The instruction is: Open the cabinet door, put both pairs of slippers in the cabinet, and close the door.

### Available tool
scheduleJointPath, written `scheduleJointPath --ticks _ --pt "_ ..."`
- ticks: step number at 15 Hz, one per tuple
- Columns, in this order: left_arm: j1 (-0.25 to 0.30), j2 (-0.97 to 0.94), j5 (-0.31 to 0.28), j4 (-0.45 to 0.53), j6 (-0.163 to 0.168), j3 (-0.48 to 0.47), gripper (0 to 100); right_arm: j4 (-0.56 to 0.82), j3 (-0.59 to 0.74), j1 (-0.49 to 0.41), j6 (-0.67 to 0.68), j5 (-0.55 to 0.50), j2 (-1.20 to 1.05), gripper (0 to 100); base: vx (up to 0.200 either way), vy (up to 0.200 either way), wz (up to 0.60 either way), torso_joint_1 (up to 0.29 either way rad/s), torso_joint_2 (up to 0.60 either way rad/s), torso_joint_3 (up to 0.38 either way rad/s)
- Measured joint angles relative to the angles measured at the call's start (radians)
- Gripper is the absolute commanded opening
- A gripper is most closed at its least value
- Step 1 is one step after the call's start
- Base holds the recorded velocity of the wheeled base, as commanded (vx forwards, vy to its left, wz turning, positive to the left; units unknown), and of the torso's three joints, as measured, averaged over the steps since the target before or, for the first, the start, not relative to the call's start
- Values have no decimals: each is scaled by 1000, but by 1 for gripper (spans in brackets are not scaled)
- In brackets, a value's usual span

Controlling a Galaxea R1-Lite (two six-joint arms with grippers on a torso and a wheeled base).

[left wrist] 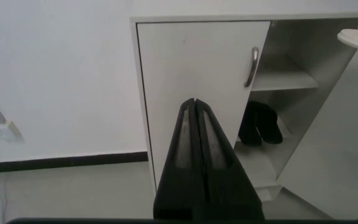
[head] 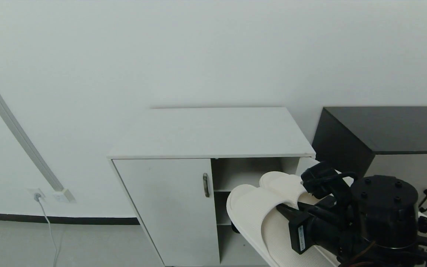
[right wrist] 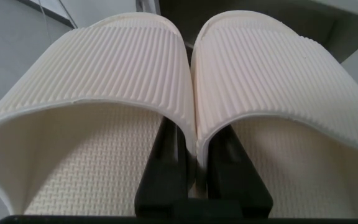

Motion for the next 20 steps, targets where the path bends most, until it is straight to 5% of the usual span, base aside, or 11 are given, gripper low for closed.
scheduleJointPath --ticks 20 --pt "0 0 0 0 -1 0 0 -9 15 15 -11 3 21 0 0 0 0 -161 495 328"
